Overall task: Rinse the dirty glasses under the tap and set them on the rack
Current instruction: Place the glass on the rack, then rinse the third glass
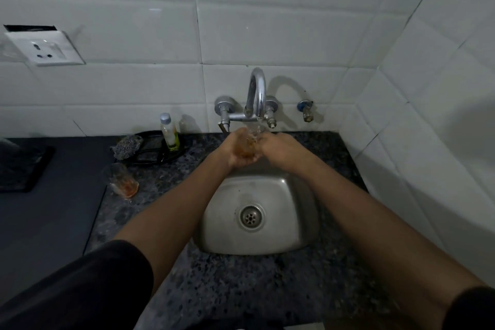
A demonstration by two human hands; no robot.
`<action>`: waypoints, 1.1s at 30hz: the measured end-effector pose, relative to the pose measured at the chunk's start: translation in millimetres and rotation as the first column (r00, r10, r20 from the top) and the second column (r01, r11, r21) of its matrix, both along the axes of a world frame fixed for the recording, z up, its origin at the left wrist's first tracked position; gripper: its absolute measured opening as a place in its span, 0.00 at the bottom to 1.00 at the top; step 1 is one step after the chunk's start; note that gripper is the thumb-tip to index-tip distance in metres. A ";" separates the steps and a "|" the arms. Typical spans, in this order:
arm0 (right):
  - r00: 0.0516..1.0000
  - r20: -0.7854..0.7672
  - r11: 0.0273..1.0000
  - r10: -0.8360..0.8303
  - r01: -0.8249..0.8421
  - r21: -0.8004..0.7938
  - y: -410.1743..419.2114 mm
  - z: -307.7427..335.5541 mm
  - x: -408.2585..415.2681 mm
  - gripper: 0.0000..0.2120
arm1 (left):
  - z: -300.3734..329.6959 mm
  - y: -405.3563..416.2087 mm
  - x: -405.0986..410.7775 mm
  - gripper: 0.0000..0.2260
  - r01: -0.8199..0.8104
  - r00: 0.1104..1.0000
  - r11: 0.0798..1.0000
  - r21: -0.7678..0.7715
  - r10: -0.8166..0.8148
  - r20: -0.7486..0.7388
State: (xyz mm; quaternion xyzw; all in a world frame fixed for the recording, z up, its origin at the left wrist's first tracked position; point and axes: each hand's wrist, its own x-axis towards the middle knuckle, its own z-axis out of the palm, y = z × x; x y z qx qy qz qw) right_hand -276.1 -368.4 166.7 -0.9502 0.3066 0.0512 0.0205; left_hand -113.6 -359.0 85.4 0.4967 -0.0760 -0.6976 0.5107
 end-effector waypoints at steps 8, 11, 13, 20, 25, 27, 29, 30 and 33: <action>0.994 0.036 0.975 -0.106 0.096 0.198 2.2 -7.5 12.9 0.15 | 8.4 7.2 -14.9 0.15 -0.068 0.987 0.993 -0.101 0.053 -0.150; 0.998 0.053 0.998 -0.041 0.038 0.052 -1.6 -8.7 5.2 0.17 | 9.8 7.7 -7.4 0.20 -0.068 0.995 0.998 -0.010 0.067 -0.080; 0.996 0.078 0.995 -0.053 0.046 0.087 -3.0 -11.4 2.4 0.17 | 14.2 6.9 -6.2 0.21 -0.087 0.995 0.996 -0.005 0.086 -0.043; 0.984 0.132 0.980 -0.124 0.100 0.171 -1.2 -14.7 13.3 0.10 | 14.8 2.9 -16.2 0.19 -0.158 0.974 0.986 -0.051 0.147 -0.169; 0.989 0.107 0.979 -0.106 0.085 0.184 -12.9 -13.3 1.8 0.14 | 12.1 -0.2 -7.4 0.14 -0.067 0.992 0.998 0.004 0.067 -0.105; 0.990 0.115 0.983 -0.081 0.060 0.176 -12.8 -16.3 8.1 0.14 | 16.6 -2.6 -11.2 0.14 -0.097 0.991 0.995 -0.008 0.096 -0.090; 0.985 0.143 0.964 -0.092 0.052 0.260 -10.1 -15.4 16.3 0.13 | 14.9 -6.6 -15.2 0.13 -0.130 0.983 0.991 0.008 0.130 -0.129; 0.984 0.135 0.955 -0.114 0.071 0.287 -10.2 -14.4 18.6 0.13 | 13.1 -8.0 -16.4 0.12 -0.139 0.980 0.990 0.009 0.139 -0.140; 0.989 0.069 0.946 -0.129 0.102 0.307 -20.1 -12.8 15.8 0.14 | 9.8 -8.3 -13.7 0.10 -0.121 0.985 0.992 -0.022 0.117 -0.131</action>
